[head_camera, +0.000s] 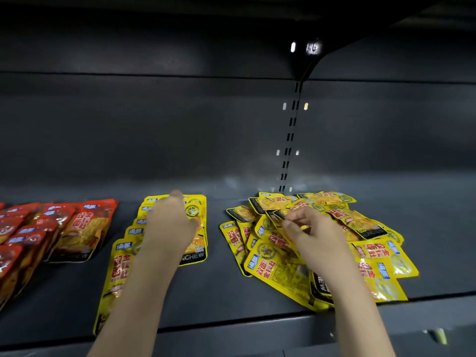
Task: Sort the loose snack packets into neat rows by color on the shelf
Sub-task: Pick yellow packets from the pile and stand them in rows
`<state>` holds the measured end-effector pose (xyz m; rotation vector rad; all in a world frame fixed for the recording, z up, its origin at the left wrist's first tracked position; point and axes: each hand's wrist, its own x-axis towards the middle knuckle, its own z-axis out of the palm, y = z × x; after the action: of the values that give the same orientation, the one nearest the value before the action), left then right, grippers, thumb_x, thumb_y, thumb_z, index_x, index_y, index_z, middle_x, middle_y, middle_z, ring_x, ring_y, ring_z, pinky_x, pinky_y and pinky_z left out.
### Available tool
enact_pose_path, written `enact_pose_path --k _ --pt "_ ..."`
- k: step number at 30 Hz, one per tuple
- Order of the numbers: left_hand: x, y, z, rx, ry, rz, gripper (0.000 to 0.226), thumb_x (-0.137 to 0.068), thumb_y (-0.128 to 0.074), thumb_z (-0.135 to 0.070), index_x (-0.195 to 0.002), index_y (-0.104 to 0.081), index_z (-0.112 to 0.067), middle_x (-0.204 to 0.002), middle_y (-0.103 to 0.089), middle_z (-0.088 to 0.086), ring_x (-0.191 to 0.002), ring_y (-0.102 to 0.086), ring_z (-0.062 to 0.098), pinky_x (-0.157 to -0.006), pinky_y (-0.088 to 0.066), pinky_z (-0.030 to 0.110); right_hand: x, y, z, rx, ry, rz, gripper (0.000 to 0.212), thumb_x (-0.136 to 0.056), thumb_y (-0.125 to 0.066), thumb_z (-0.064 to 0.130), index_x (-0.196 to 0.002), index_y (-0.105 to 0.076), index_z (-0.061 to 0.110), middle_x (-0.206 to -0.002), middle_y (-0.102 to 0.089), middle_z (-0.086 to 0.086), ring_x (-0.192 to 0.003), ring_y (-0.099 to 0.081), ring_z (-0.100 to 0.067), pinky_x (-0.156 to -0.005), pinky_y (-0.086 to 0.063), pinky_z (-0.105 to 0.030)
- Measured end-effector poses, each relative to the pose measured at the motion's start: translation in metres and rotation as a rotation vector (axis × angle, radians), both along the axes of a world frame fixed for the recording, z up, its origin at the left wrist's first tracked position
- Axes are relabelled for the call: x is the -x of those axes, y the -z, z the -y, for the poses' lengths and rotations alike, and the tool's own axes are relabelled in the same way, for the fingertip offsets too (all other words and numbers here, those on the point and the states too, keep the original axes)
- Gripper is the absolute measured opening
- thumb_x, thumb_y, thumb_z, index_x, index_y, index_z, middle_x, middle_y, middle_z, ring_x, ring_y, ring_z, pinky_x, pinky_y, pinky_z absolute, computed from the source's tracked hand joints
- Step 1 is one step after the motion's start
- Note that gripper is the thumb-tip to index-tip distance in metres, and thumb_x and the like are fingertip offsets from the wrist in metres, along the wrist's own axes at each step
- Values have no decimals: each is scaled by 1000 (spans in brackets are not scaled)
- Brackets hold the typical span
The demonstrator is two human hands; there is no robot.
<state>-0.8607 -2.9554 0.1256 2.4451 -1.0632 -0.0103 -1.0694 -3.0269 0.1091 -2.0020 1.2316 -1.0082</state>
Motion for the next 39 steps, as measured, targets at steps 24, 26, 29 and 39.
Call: enact_pose_path --k 24,26,29,39 --pt "26 -1 76 -333 250 -452 39 -74 -81 -22 -76 -43 -12 -81 -48 2 -60 -56 12 -48 -47 16 64 9 -13 89 -27 18 6 -91 -59 27 -86 -64 27 -85 -63 19 -66 -51 8 -58 -36 -5" --pt "23 -4 74 -374 234 -478 39 -72 -82 -24 -78 -46 -9 -76 -48 2 -54 -48 9 -39 -42 13 65 10 -13 83 -39 7 6 -90 -60 29 -87 -63 27 -85 -64 18 -64 -51 4 -57 -36 -6" --pt "21 -13 71 -478 208 -456 44 -69 -83 -33 -70 -46 -10 -54 -40 -2 -42 -36 7 -36 -28 13 67 11 -11 74 -55 7 5 -91 -60 28 -88 -64 26 -85 -65 17 -63 -51 4 -58 -37 -7" --pt "21 -37 37 -197 244 -431 26 -81 -75 -21 -76 -52 -7 -39 -48 2 -21 -33 7 -31 -22 9 51 0 19 121 -92 -87 9 -93 -56 25 -87 -62 23 -77 -57 17 -53 -45 -1 -48 -32 -12"
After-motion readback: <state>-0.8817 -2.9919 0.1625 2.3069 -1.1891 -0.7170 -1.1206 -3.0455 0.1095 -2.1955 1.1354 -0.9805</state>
